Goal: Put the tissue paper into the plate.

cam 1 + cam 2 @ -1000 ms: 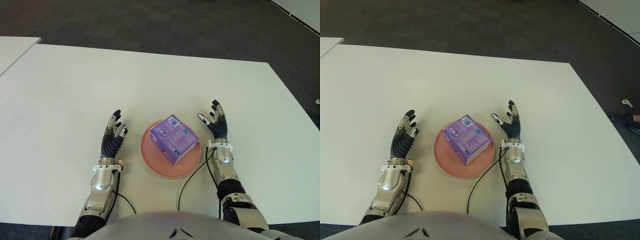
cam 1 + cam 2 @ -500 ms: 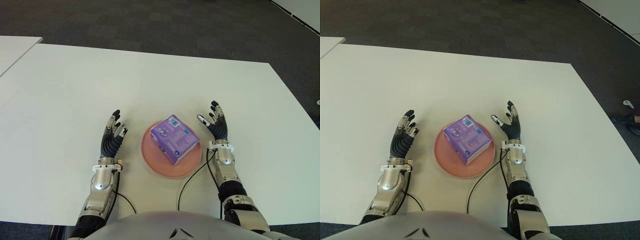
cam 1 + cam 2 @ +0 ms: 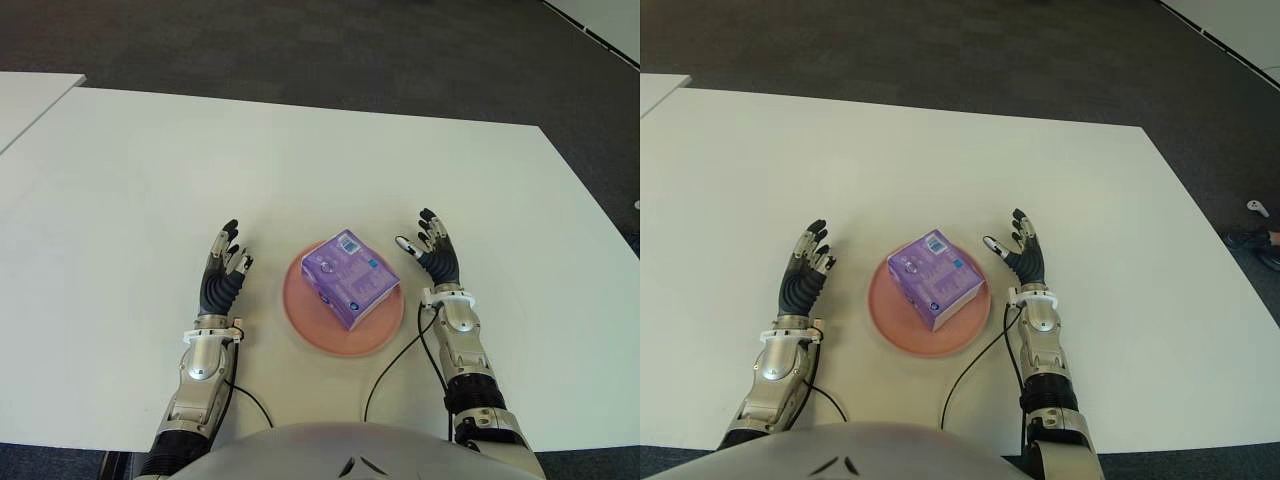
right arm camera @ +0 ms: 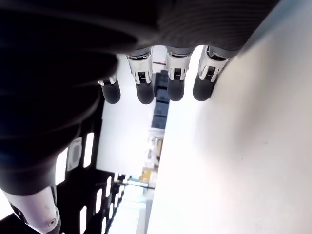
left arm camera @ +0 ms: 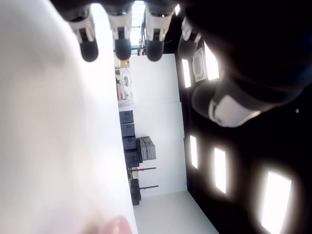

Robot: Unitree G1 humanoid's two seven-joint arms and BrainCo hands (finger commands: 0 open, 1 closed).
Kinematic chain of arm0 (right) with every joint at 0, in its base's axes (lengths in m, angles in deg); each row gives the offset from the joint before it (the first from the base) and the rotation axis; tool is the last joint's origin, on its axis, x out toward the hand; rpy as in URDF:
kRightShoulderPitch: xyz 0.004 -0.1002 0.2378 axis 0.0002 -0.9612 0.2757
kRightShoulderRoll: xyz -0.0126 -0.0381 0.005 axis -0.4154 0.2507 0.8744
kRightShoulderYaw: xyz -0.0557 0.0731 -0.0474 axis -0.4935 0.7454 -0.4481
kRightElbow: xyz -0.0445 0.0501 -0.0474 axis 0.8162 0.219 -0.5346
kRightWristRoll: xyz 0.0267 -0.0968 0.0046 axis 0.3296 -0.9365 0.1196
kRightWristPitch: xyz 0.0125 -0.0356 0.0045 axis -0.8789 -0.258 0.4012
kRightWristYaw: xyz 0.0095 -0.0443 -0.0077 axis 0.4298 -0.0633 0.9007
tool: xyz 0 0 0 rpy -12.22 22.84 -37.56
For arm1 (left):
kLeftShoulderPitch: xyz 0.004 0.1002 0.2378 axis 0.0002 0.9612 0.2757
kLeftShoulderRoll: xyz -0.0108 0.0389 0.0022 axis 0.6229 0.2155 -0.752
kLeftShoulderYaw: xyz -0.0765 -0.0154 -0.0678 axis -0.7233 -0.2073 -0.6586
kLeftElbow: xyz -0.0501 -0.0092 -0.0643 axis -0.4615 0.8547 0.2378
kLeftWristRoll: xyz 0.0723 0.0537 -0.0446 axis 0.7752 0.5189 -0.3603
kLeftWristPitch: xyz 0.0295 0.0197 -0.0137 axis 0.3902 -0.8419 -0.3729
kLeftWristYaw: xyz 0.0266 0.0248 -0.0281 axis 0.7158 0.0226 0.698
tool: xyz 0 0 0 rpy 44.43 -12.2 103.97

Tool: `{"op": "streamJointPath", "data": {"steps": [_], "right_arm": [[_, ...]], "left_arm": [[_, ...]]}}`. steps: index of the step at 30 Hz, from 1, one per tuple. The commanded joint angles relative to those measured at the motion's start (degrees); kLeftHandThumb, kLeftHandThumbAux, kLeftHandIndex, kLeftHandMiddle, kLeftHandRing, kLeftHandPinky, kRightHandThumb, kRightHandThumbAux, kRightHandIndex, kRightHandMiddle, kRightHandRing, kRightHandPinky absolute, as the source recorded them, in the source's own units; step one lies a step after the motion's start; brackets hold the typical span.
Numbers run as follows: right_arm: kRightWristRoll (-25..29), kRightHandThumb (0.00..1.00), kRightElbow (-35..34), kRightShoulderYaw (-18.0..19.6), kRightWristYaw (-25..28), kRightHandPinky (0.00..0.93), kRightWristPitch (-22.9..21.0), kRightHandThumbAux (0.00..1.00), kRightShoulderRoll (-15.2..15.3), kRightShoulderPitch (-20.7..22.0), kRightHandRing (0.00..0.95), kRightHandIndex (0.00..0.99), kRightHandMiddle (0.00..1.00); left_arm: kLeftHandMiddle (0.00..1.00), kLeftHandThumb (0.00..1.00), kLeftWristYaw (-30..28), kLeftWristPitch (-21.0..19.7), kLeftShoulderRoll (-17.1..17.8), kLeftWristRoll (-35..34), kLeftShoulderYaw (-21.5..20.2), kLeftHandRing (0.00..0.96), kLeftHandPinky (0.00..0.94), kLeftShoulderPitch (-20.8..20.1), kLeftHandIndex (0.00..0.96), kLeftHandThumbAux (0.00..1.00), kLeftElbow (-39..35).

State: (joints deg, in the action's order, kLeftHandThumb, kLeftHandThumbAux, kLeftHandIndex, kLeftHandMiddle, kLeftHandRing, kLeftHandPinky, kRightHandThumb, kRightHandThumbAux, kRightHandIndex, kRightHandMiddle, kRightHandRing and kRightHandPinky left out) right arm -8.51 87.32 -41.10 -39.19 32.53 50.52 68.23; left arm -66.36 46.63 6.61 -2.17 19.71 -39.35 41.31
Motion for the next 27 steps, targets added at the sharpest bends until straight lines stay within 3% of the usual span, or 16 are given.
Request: {"op": "streamJointPath", "data": {"steps": [1, 27], "right_arm": [[1.25, 0.015, -2.18, -0.48, 0.57, 0.000, -5.61, 0.698, -1.46, -3.75, 0.000, 0.000, 0.000], [1.51, 0.000, -6.00, -0.49, -1.16, 0.016, -3.81, 0.715, -4.09, -5.50, 0.000, 0.000, 0.004]], "left_arm": [[0.057, 0.000, -0.65, -2.97, 0.52, 0.36, -0.42, 0.008, 0.000, 2.42, 0.042, 0.540, 3.88], [0.051, 0.000, -2.37, -2.75, 0.68, -0.37, -0.87, 0.000, 0.000, 1.96, 0.031, 0.564, 3.44]]}}
